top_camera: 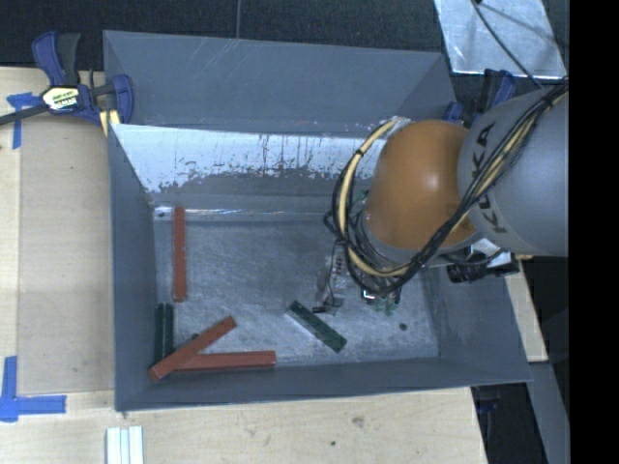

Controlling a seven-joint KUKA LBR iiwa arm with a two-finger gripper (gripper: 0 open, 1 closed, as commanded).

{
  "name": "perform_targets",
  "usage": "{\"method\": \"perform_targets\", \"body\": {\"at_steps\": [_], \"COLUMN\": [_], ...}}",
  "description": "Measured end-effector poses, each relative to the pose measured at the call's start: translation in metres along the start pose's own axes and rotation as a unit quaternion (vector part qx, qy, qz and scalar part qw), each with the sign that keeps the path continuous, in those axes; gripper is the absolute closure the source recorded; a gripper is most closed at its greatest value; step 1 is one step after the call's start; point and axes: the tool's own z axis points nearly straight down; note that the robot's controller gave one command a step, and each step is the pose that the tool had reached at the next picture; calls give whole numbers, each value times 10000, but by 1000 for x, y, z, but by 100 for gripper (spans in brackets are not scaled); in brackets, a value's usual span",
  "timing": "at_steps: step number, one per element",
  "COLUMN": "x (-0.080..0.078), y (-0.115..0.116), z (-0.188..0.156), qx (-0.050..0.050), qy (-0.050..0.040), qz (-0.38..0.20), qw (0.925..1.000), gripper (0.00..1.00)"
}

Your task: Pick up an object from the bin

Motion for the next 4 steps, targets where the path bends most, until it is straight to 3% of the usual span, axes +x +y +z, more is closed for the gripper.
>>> {"method": "perform_targets", "body": {"at_steps": [1, 2, 3, 4], "x": [-1, 10, 7, -17], "y": [-2, -29, -27, -22], "z": [-3, 86, 82, -59], "qx": [-6, 8, -10, -15], "qy": [-20, 9, -37, -68], "qz": [17, -604, -603, -274], "qw": [10000, 9982, 9982, 9996], "gripper": [0, 0, 100, 100]}}
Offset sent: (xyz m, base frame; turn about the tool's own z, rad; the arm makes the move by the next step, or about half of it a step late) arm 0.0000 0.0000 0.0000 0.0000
